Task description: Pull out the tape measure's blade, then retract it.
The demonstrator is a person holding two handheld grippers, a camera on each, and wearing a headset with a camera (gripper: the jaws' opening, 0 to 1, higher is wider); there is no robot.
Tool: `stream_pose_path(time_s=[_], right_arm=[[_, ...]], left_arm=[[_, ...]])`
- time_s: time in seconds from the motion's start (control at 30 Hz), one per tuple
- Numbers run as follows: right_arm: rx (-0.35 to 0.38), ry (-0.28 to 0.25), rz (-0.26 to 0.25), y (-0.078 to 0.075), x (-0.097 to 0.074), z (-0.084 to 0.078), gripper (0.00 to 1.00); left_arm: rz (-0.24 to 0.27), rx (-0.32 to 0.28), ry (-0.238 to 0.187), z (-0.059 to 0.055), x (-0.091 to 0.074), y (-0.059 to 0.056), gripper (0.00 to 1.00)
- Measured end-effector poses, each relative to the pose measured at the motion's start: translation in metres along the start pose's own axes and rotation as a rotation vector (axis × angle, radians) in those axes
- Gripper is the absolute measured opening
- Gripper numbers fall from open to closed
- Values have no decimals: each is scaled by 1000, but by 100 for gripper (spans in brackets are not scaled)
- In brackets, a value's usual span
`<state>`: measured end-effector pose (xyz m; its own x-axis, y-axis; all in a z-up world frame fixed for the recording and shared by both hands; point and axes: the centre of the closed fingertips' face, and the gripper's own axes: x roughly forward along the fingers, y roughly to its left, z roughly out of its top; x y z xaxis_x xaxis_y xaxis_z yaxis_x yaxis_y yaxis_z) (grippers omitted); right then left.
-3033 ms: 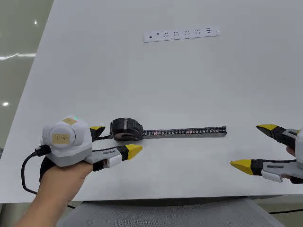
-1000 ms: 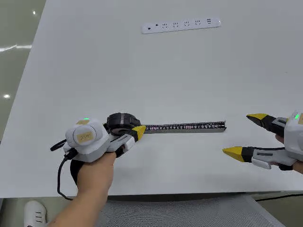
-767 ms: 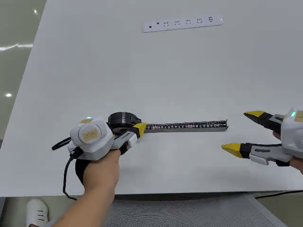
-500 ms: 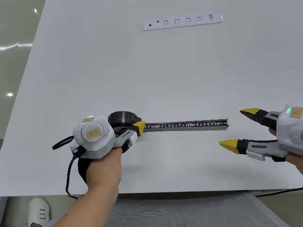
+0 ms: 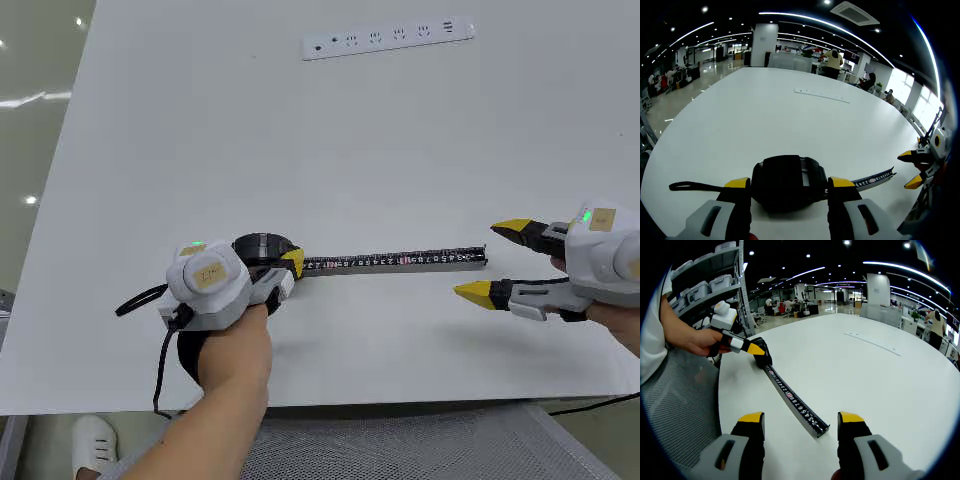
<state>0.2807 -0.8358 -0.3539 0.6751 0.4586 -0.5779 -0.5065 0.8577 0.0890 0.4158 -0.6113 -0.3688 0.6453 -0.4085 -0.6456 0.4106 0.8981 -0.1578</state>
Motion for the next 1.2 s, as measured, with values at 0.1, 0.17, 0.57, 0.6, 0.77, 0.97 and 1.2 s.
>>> stream_pose_path(time_s=[0.1,0.17,0.57,0.6,0.77,0.97,1.2], right_arm=[[-15,11,6,-2,3,-3,57],[-17,14,14,-2,4,-5,57],[-38,42,40,-10,6,-16,50],[-42,42,44,-11,7,-16,49],[-55,46,62,-16,10,-20,43],[-56,41,76,-19,14,-22,37],[-86,54,91,-24,18,-29,31]], left_arm=[[13,20,13,-2,2,0,59],[18,27,23,-2,2,0,59],[30,36,58,-4,3,1,59],[32,37,60,-4,3,0,59],[32,36,66,-4,3,0,59],[33,34,63,-4,3,0,59],[31,31,69,-4,3,0,59]])
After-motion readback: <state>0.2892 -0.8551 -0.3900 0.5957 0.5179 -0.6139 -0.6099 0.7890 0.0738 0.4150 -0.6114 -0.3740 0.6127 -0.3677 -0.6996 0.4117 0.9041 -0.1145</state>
